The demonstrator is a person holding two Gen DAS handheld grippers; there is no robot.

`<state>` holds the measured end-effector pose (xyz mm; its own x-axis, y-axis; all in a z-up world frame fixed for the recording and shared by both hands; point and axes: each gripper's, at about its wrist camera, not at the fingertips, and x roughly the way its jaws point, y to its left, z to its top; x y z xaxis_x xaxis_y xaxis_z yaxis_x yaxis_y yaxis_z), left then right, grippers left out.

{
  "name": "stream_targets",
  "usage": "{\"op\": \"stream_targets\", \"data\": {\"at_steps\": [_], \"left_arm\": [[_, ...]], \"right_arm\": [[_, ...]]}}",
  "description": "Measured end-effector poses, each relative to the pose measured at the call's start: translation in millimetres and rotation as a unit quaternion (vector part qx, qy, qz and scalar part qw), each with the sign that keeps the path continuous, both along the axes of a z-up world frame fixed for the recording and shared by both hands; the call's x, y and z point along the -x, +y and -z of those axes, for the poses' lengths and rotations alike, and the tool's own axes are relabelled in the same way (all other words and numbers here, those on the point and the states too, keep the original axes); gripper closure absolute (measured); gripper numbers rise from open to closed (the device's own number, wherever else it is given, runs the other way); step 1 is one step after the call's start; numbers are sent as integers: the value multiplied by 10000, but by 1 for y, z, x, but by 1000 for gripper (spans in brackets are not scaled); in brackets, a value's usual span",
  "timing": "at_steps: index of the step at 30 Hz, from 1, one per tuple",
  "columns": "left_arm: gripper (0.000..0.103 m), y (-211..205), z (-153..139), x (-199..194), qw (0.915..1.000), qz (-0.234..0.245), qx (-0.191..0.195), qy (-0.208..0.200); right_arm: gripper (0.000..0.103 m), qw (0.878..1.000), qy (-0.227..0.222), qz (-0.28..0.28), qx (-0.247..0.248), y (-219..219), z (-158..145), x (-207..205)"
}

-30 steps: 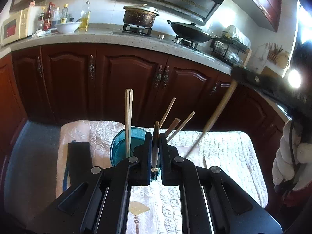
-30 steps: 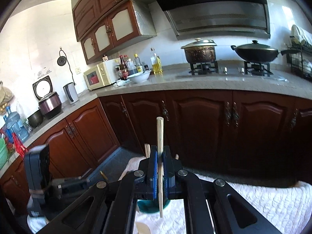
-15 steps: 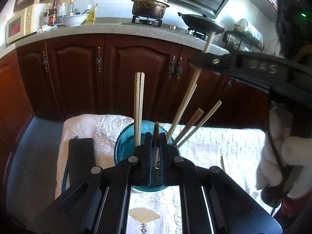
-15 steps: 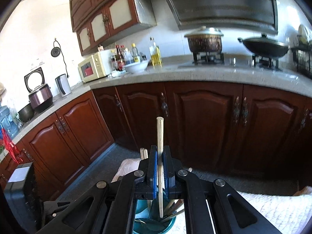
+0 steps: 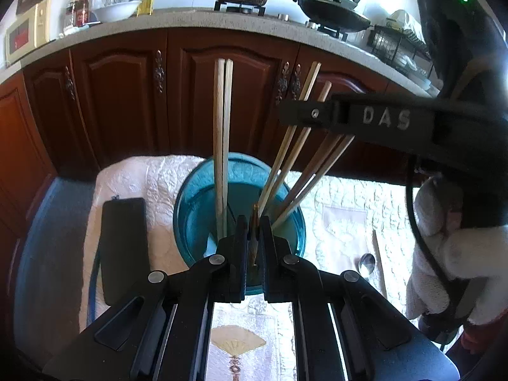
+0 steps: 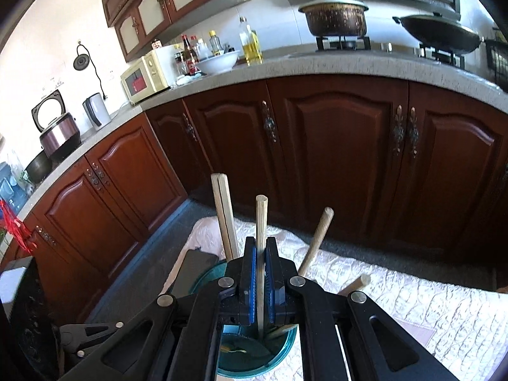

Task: Organize utensils
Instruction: 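Release the fork into the cup with the left tool while the right tool releases its chopstick, then withdraw both tools from the cup toward the silver spoon and chopstick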

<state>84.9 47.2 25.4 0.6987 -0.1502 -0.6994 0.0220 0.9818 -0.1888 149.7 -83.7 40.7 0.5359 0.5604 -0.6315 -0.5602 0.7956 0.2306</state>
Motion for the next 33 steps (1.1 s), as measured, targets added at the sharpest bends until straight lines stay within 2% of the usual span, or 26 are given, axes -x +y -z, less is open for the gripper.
{"op": "stream_targets", "data": {"at_steps": [2, 4, 6, 11, 14, 17, 21, 33], "left_arm": [[97, -1, 3, -1, 10000, -9, 0, 23], [97, -1, 6, -2, 10000, -21, 2, 58], [97, -1, 10, -4, 9999, -37, 15, 112], [97, -1, 16, -5, 9998, -85, 65, 177], [96, -2, 14, -4, 9998, -103, 68, 186], [89, -2, 12, -2, 9997, -107, 107, 171], [72, -2, 6, 4, 9997, -124, 161, 105], [65, -12, -15, 21, 9998, -150, 56, -140]], "right_arm": [[97, 9999, 75, -49, -57, -4, -2, -1], [88, 9999, 76, -86, -115, -8, -6, 1], [84, 9999, 37, -52, -151, -15, -11, 4], [80, 9987, 128, 68, -490, -35, -21, 10], [79, 9987, 74, 118, -494, -40, -25, 15], [79, 9988, -33, 192, -450, -45, -30, 21], [78, 9984, -52, 203, -525, -51, -37, 28], [75, 9986, -240, 355, -325, -75, -41, 56]]}}
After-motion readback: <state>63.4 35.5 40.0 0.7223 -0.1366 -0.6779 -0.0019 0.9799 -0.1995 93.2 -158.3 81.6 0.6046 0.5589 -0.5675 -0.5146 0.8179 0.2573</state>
